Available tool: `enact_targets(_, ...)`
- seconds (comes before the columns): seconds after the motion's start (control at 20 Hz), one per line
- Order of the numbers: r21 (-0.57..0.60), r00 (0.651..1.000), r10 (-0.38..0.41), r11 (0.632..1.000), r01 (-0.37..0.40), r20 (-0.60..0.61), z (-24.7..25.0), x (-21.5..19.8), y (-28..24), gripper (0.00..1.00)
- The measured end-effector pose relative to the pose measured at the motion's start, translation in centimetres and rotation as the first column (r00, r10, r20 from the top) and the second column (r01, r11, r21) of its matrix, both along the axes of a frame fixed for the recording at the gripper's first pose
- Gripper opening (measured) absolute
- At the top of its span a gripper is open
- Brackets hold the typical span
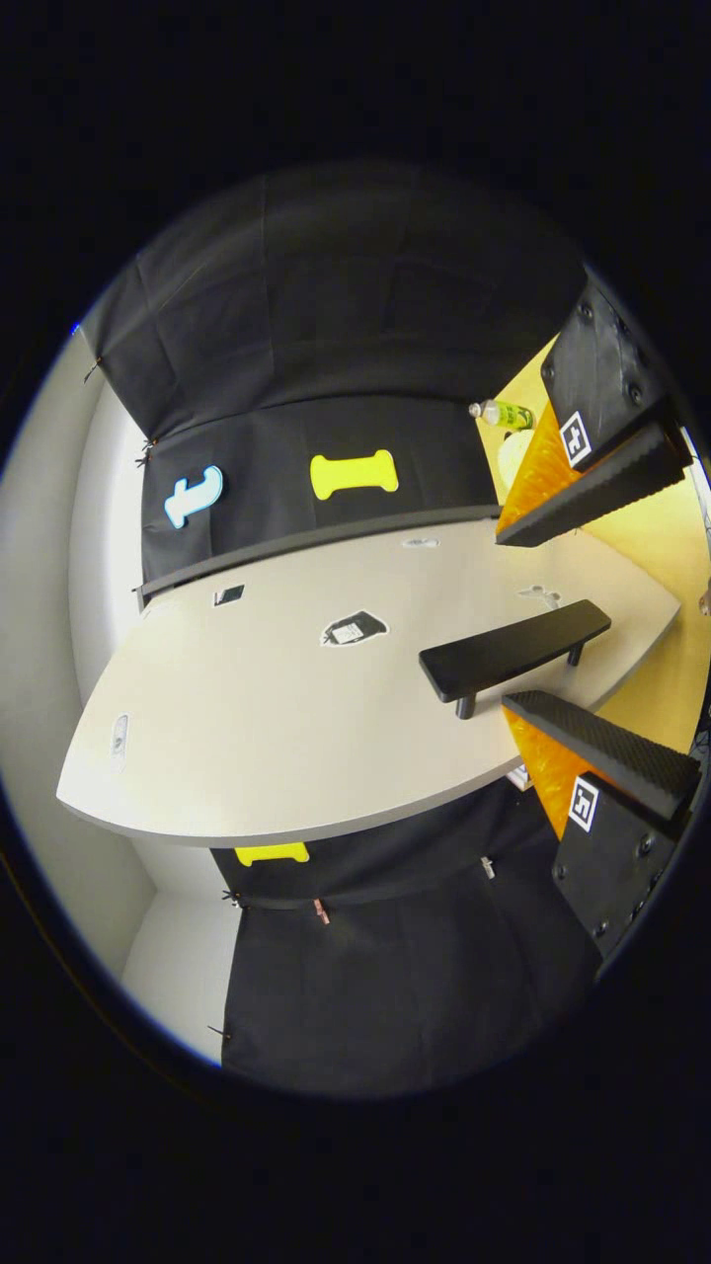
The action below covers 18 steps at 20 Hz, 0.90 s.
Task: Open the shoe cabinet door, grab the shoes and put them into the shoe cabinet, then close the shoe cabinet door.
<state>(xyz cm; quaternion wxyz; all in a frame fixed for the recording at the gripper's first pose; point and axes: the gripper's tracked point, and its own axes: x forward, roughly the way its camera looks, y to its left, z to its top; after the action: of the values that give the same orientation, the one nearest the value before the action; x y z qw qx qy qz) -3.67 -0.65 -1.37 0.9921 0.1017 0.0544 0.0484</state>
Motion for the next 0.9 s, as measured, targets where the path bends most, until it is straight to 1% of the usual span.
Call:
enact_targets(0.1,0.007,1.000,0.025,1.000,-0.025,0.010,-0.1,1.2,3.4,0.97)
enact_targets(0.35,0.008,0.999,0.038,0.999,-0.038,-0.006,-1.1,2.7,9.1,0.98)
enact_targets(0.65,-0.017,1.000,0.025,1.000,-0.025,0.004,-1.3,2.8,11.5,0.98)
enact_targets(0.9,-0.025,1.000,0.025,0.999,-0.025,0.014,-1.2,2.6,11.6,0.98)
